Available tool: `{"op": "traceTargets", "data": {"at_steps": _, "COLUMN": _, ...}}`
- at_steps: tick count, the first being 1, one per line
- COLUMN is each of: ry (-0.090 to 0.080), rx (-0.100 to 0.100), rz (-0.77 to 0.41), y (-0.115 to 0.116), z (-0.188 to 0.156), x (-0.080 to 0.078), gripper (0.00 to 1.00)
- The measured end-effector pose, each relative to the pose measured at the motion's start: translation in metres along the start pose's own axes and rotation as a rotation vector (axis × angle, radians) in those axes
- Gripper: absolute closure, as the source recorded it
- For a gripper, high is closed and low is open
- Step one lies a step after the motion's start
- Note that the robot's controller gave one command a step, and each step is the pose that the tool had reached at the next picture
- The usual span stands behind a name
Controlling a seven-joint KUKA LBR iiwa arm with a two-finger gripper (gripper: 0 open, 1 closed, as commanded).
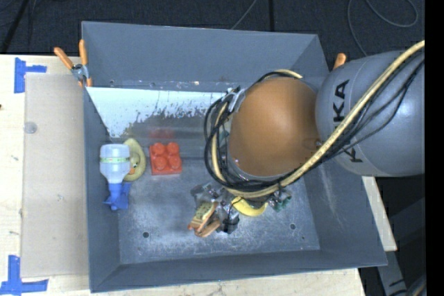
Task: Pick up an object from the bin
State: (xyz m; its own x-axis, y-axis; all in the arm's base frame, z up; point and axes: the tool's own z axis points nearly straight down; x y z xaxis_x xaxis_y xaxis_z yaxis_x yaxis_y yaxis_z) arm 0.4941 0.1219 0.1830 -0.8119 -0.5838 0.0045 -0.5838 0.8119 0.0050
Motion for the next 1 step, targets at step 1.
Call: {"op": "traceTargets", "data": {"at_steps": 1, "ry": 0.005, "rx": -0.003, "rz": 0.024, "y": -0.0014, "z": -0.0353, "x": -0.0011, "gripper": 1.00}}
